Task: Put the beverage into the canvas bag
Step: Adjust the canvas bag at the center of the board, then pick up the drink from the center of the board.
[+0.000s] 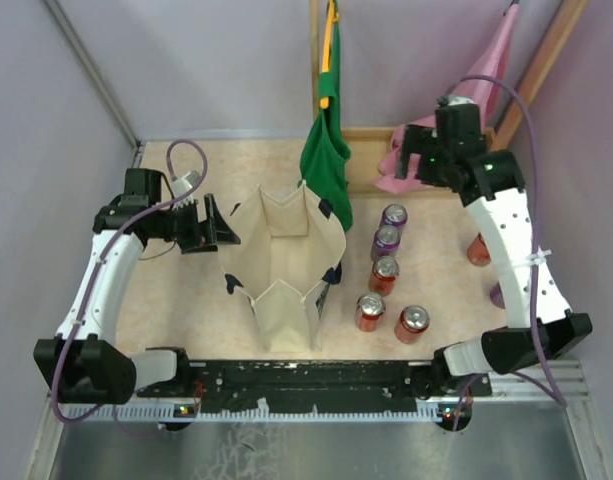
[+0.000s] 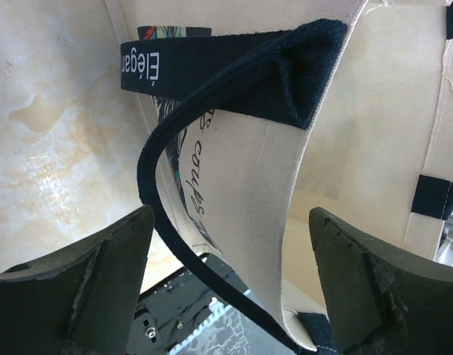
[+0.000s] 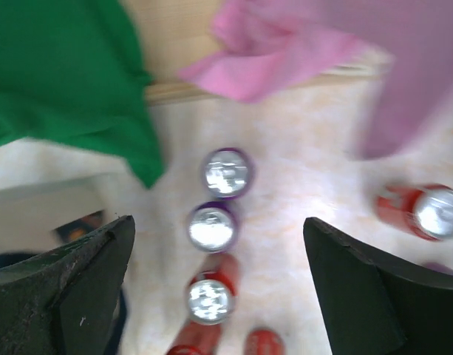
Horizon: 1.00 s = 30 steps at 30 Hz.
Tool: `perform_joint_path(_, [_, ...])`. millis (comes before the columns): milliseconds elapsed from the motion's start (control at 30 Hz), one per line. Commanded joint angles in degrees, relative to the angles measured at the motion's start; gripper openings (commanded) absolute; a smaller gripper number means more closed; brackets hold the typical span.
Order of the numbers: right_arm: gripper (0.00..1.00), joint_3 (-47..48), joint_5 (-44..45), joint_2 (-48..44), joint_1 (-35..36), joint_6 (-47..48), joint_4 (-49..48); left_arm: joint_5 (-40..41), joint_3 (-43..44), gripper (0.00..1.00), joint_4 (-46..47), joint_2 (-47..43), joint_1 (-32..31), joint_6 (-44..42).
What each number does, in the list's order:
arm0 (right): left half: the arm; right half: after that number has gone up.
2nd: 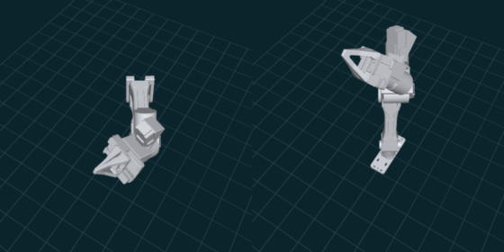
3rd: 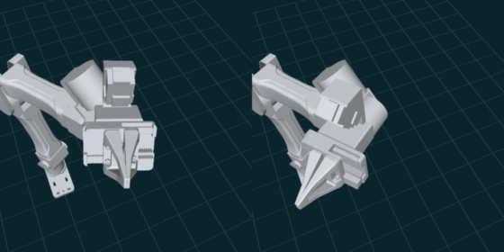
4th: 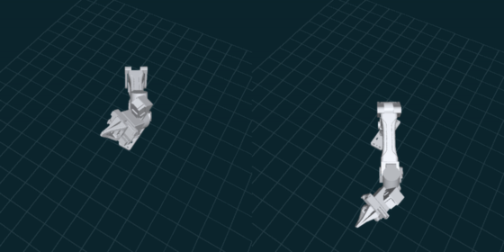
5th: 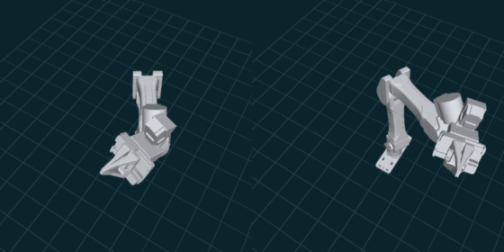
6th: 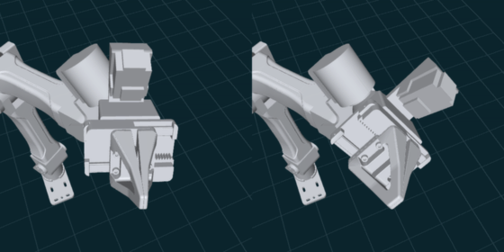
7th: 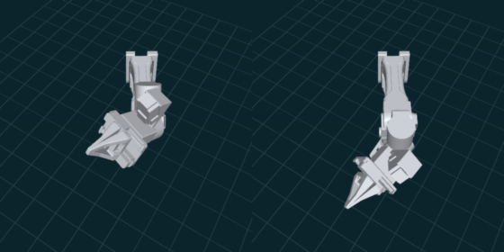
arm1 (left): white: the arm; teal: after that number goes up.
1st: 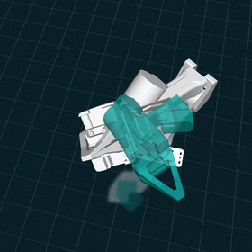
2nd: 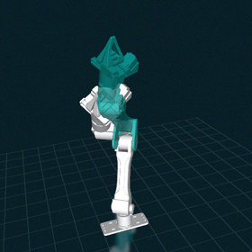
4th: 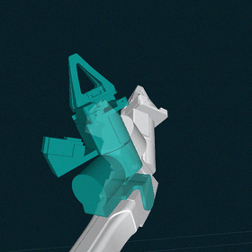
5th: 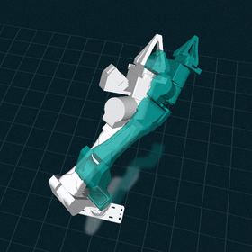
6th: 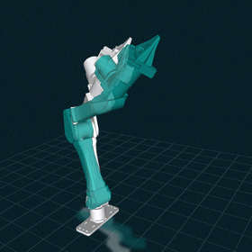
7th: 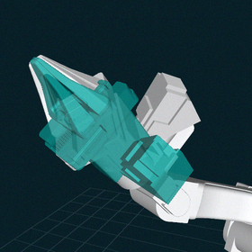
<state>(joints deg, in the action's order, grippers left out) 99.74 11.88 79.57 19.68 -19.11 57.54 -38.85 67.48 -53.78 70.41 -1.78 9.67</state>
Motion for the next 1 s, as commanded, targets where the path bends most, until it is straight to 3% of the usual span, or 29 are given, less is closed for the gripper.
perform_joint_path(0, [0.97,-0.3,-0.2,0.0,-11.8,4.0,6.0,-1.3,0.8,0.91,1.6,0.0,-0.2,0.2])
perform_joint_path(167, [0.99,-4.4,-3.3,1.0,-25.3,8.0,9.3,-1.4,0.5,0.91,1.4,-0.1,-0.4,-0.3])
perform_joint_path(367, [0.99,-11.8,-8.7,4.1,-34.6,8.2,6.2,-1.6,0.2,0.91,2.0,-0.4,-0.6,0.0])
perform_joint_path(967, [0.99,-3.5,-8.1,21.4,-42.0,8.4,8.7,-5.2,-1.8,0.91,5.4,0.1,-0.5,1.5])
